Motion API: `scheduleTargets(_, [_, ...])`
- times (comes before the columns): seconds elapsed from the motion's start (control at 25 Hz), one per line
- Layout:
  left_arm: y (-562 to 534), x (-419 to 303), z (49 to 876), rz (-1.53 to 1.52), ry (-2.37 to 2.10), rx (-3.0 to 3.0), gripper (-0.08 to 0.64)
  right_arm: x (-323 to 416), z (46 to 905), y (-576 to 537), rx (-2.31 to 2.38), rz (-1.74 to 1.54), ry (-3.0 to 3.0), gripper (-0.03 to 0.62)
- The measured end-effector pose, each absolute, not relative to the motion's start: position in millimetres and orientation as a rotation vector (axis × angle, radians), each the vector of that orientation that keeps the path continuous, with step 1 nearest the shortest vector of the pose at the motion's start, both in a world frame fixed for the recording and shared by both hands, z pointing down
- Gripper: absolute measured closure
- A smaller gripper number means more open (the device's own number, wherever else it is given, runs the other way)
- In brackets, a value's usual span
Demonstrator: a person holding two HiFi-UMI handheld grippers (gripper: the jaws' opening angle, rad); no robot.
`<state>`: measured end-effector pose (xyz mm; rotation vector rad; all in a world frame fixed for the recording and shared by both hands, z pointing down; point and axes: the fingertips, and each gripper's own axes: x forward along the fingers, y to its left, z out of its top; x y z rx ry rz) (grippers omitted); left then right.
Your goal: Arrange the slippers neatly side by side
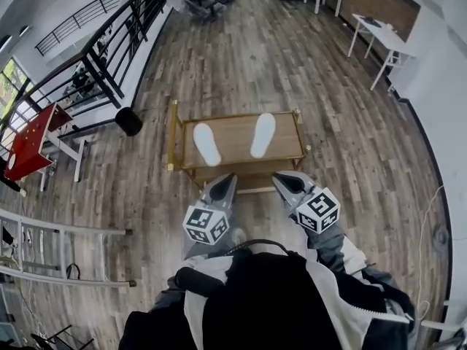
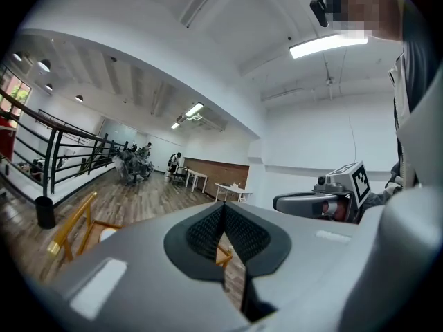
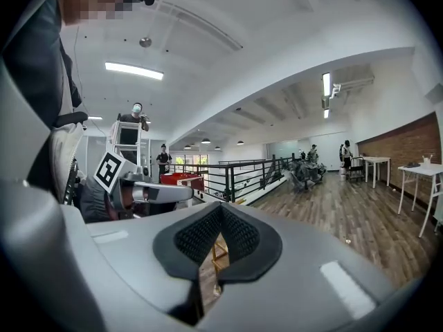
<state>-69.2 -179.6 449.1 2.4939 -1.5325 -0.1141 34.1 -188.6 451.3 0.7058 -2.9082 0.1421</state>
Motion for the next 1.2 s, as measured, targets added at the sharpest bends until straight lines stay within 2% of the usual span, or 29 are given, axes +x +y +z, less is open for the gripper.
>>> scheduleTargets(0.48, [-292.5, -160.1, 435.9, -0.12, -1.494, 2.548, 0.548, -55.6, 438.1, -289.9, 0.768, 0.109, -2.9, 0.589])
scheduleTargets(1.2, [-374.6, -158.2, 438.7, -0.036, -1.658, 2.434, 0.548, -53.6, 445.8, -390.7, 0.572, 0.159, -2.929, 0.589])
